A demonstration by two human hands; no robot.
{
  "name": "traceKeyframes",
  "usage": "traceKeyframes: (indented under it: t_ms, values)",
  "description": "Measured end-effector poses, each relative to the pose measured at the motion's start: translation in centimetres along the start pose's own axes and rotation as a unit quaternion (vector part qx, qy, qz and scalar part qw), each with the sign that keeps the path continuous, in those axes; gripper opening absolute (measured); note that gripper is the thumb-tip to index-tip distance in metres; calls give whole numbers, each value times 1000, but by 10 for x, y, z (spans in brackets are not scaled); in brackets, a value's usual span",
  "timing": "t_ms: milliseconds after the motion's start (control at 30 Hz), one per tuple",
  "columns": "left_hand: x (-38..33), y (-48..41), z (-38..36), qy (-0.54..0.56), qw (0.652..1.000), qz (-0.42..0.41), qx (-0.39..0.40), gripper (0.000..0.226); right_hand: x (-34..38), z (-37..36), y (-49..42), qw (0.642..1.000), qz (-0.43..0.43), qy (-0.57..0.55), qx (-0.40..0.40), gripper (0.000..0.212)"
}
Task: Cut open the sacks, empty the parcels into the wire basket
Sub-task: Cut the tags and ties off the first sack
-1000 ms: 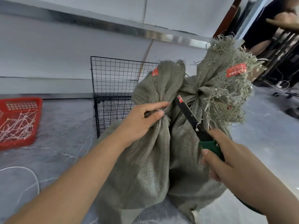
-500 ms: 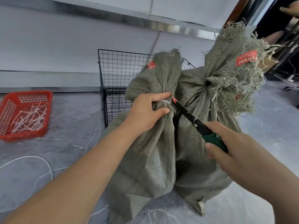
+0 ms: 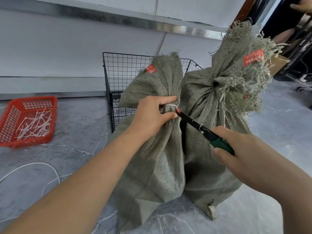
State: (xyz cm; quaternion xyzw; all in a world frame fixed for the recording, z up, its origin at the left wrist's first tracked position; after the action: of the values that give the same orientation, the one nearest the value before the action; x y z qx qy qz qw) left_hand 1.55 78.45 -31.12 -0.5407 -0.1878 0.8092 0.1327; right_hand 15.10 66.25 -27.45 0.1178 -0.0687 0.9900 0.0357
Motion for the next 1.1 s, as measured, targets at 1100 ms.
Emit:
traceKeyframes:
  t_ms: [1100]
  values:
    - [-14, 9, 7, -45, 998, -49, -8, 59, -3, -12, -5, 995, -45, -85, 4, 22]
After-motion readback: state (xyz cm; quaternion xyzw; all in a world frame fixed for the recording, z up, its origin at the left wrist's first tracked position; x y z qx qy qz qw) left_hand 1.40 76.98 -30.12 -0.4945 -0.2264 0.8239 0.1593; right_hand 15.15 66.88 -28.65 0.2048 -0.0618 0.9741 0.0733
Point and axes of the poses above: each hand's wrist, its own y-axis away from the middle knuckle, its own z-axis out of the back of the hand, x = y × z, the point moved 7 cm from there along -y, towards the middle knuckle, and after that the axes turned 15 degrees about -x, right-handed, at the moved point
